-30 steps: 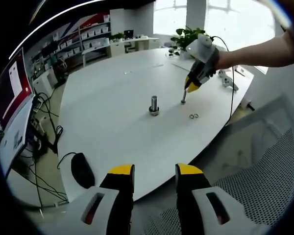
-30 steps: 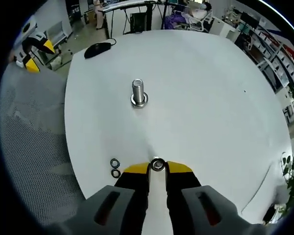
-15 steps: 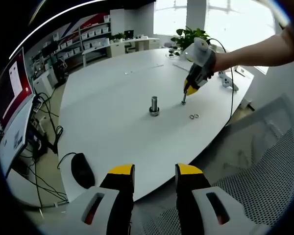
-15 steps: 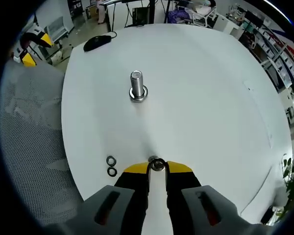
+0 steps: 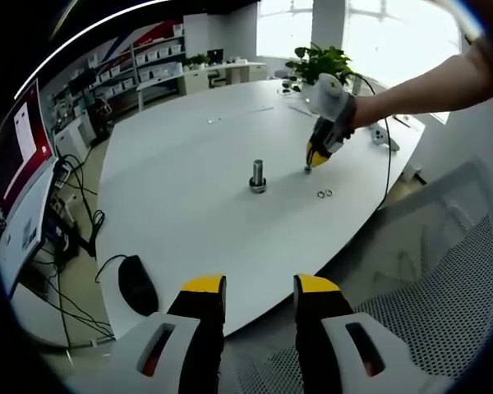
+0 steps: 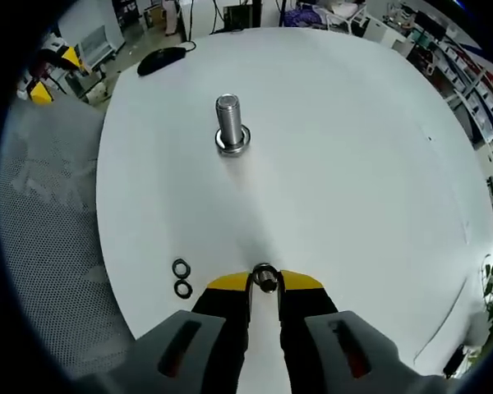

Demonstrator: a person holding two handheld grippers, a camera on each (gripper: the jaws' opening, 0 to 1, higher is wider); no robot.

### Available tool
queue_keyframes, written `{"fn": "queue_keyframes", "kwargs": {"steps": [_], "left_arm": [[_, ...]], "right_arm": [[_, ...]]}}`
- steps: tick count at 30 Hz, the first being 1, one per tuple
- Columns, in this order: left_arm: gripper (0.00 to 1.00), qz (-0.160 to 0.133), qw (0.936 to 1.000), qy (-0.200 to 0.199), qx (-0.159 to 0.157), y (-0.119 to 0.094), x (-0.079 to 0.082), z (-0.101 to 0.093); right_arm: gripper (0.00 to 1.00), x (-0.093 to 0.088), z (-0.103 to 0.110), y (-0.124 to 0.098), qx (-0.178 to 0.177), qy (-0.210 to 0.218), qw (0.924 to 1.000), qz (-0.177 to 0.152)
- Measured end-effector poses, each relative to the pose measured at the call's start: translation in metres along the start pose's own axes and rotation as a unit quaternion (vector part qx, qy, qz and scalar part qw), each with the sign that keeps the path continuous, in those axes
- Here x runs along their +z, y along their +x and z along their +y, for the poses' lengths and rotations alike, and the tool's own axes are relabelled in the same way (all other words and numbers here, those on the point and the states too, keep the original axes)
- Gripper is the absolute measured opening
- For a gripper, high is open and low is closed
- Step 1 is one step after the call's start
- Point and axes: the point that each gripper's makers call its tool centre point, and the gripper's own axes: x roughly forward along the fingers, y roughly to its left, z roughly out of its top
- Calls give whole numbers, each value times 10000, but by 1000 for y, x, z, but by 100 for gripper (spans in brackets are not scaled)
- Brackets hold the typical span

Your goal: Place the washer onto the threaded stud by aligning its center hole with the stud, sliding it down to the base, and recovering from edge contact or off-axis alignment until the washer reaches the visible bottom stop.

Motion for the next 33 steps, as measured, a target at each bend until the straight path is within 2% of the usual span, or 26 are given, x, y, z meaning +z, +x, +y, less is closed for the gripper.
{"fn": "queue_keyframes", "kwargs": {"steps": [10, 24, 33], "left_arm": [[31, 9, 10000, -2, 3, 0, 0, 1], [31, 23, 10000, 17, 11, 0, -1, 0], [31, 44, 10000, 11, 30, 0, -2, 1]], "right_arm": [[16, -3, -5, 10, 3, 81, 9999, 77], [17, -5, -6, 7, 24, 179, 9998, 10], [18, -7, -1, -3, 3, 259, 9996, -64]]}}
